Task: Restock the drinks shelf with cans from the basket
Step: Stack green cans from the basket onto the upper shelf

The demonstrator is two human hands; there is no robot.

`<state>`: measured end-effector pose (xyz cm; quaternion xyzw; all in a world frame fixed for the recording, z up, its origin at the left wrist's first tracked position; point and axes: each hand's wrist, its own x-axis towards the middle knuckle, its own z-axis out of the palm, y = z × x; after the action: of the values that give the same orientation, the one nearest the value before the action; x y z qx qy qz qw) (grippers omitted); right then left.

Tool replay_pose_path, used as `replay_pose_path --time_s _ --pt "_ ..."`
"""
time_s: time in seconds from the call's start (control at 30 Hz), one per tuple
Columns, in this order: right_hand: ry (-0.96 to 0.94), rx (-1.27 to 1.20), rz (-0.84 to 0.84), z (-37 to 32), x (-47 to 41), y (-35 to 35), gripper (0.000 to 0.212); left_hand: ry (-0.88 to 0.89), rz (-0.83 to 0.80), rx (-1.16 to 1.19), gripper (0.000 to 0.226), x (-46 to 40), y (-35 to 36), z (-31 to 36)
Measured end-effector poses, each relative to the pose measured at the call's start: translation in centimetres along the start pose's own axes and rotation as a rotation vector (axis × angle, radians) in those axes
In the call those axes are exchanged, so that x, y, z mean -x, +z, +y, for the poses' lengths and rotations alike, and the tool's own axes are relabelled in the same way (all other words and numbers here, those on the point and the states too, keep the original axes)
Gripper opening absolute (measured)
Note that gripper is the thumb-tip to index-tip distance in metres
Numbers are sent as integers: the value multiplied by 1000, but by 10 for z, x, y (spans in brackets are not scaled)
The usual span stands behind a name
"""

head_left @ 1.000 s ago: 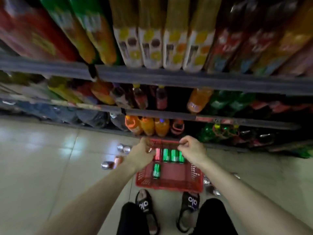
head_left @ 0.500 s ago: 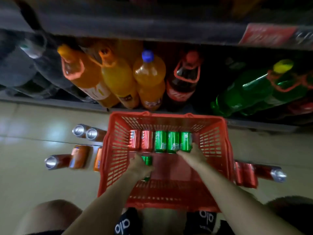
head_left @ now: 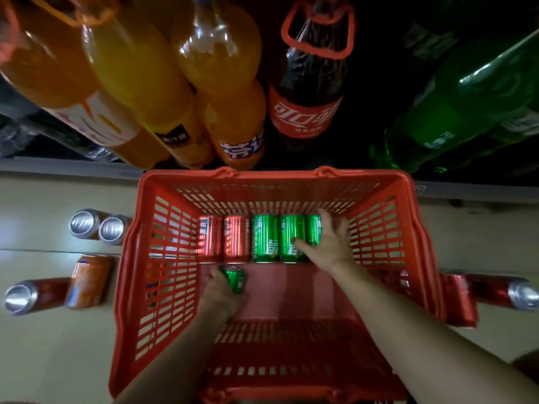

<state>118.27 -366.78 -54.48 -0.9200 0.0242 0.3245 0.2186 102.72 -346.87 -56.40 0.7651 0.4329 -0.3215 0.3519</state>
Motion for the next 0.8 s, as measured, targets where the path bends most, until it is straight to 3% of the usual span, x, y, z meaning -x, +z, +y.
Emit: replay_pose_path --time_s 0.17,0.33,0.5,0.6,0.73,0.8 --pt "-53 229 -57 -18 -2 10 82 21 -39 54 100 -1 3 -2" --pt "2 191 -114 -19 -7 6 73 9 -195 206 94 0 7 5" --pt "59 172 -242 -3 3 7 72 29 -216 222 95 3 18 7" --pt "83 148 -331 4 18 13 62 15 -210 254 101 9 20 14" --pt "52 156 -396 6 36 20 55 -25 -205 334 81 15 20 19" --pt "39 146 -417 10 43 25 64 -42 -221 347 76 16 19 21"
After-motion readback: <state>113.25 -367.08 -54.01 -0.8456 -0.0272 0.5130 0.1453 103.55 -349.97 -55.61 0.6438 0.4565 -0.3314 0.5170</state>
